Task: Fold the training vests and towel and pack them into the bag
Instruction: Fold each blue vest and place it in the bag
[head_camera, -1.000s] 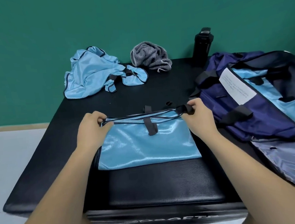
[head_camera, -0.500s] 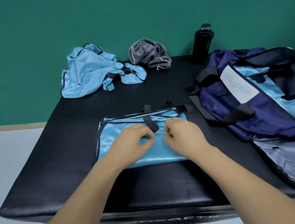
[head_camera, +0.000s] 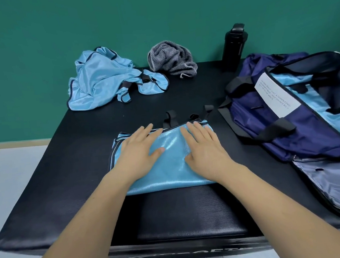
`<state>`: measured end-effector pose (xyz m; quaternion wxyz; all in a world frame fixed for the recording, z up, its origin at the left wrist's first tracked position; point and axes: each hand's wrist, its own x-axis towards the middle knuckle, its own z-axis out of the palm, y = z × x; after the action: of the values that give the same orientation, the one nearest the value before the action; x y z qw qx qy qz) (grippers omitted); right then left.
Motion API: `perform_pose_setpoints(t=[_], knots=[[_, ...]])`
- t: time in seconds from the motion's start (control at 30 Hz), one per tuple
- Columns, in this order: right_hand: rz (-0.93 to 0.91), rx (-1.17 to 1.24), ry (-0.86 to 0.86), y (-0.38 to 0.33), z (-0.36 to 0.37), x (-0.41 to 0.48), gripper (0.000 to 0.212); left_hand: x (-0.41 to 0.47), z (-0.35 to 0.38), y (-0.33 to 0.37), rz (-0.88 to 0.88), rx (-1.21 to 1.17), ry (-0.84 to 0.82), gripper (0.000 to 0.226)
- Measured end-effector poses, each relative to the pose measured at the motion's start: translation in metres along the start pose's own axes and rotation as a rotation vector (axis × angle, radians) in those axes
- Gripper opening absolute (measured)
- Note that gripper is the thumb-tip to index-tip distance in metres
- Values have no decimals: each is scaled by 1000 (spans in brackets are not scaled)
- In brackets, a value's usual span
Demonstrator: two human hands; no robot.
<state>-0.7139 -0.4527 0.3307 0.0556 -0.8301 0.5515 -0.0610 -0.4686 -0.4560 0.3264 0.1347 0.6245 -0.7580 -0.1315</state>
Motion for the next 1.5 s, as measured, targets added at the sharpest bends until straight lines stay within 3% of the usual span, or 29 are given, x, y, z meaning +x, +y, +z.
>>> perform_pose_setpoints(t=[0.23,0.37,0.5,0.57,0.7,0.8,0.97,1.23,1.5], knots=[[59,75,-97,0,-6,3,82,3,-7,-17,-124,54,35,60],[-4,120,109,3,-16,-2,83,3,-13,-26,-177,36,100,54],[-55,113,230,3,-30,-11,52,2,-22,-33,-191,5,126,44],[-74,112,153,-4,-38,-19,41,2,-26,-36,-190,4,114,40],[-186,141,-90,-24,-42,-37,54,1,-30,-39,-196,17,119,31],[-255,121,-140,-35,-36,-42,60,0,-34,-42,-219,32,152,25],[-357,142,-13,-64,-25,-44,54,-4,-40,-61,-352,-88,180,39],[-450,59,219,-135,15,-43,29,-5,-42,-68,-387,-193,236,24],[-430,-15,288,-165,34,-39,20,-5,-44,-63,-392,-177,235,23]])
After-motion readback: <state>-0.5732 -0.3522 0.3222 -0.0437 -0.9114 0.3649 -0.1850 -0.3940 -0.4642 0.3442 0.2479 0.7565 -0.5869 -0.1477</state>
